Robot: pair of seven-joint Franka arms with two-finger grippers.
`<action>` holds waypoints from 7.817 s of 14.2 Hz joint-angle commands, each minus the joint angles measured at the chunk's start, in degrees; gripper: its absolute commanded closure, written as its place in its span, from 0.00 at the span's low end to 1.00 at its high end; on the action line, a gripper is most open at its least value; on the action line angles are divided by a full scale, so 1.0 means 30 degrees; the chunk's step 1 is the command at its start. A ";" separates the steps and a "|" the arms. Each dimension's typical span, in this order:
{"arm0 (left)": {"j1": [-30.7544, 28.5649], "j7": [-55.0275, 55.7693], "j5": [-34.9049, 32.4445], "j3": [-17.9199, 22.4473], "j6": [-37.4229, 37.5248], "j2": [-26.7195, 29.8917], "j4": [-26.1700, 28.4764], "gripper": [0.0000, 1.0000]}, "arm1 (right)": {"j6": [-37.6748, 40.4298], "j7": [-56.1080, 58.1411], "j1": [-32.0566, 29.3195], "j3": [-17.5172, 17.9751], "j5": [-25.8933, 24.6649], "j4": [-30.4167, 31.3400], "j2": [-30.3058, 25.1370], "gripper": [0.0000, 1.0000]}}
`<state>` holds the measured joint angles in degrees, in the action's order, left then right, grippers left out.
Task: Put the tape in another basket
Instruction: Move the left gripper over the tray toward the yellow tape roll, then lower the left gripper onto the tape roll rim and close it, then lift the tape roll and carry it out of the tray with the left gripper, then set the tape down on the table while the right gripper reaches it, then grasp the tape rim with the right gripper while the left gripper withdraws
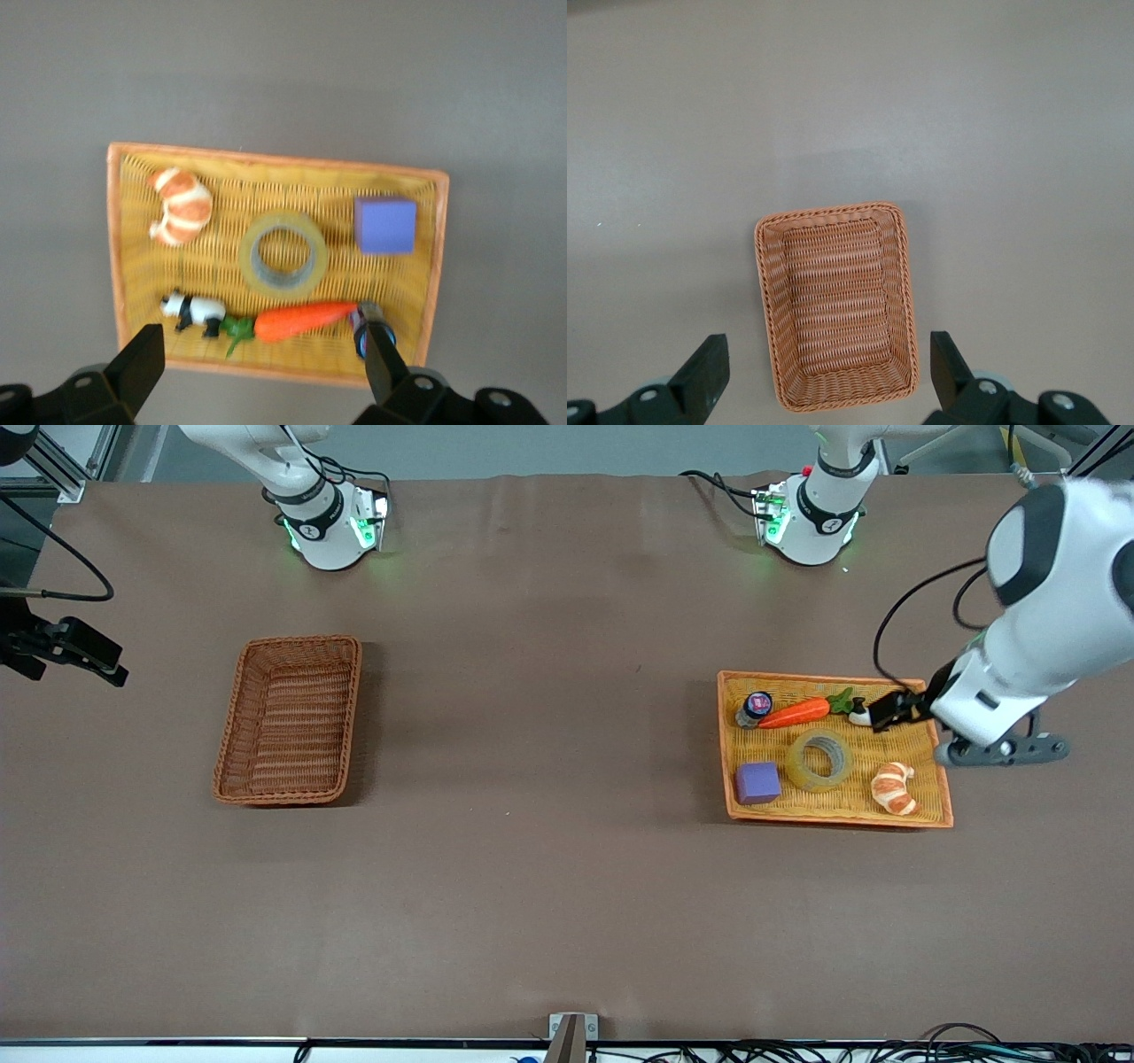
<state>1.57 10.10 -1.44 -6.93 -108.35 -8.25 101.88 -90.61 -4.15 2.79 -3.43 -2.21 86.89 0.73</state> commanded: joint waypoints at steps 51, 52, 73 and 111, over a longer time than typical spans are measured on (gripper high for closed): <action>0.5707 0.8018 -0.0312 -0.2643 -0.1326 -1.0309 -0.5649 0.97 | -0.0060 0.0213 -0.0197 0.0146 0.0179 -0.0223 0.0107 0.00; 0.6296 0.8899 -0.0311 -0.2613 -0.1326 -1.1188 -0.6818 0.97 | -0.0060 0.0184 -0.0168 0.0146 0.0179 -0.0194 0.0107 0.00; 1.1400 1.2512 -0.0370 -0.1734 -0.3407 -1.4893 -1.1635 0.00 | -0.0530 -0.0048 -0.0082 0.0321 0.0238 -0.0487 0.0106 0.00; 0.1438 -0.0291 0.0655 0.1724 0.1364 0.4008 0.0144 0.00 | -1.5441 -1.8063 0.7772 0.6533 -0.3805 0.4172 1.3085 0.87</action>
<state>4.97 9.07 -0.25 -2.41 -106.78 3.59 102.98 -136.58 -54.48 25.96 15.90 -12.41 98.84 40.49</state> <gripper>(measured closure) 0.000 0.366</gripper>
